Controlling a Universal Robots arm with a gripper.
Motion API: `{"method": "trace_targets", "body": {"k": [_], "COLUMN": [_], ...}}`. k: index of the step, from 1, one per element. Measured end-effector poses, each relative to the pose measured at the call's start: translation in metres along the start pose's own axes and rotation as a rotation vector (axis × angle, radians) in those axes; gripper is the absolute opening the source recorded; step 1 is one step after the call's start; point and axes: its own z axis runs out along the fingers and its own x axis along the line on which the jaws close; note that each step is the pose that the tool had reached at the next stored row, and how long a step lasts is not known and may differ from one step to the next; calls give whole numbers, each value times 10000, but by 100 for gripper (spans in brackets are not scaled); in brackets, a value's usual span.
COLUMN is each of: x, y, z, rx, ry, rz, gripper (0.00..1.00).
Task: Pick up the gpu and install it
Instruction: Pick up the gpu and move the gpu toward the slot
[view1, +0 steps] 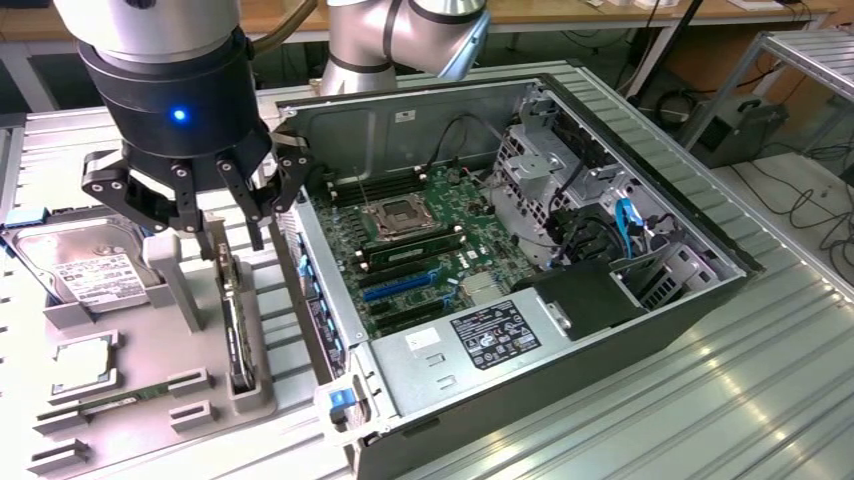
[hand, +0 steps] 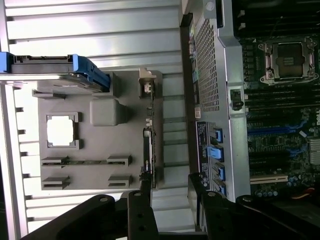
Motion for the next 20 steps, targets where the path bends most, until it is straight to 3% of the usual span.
{"method": "trace_targets", "body": {"k": [17, 20], "x": [9, 12], "y": [-3, -6], "z": [45, 124], "rx": [0, 0], "ry": [0, 0], "rz": [0, 0], "gripper": [42, 42]}}
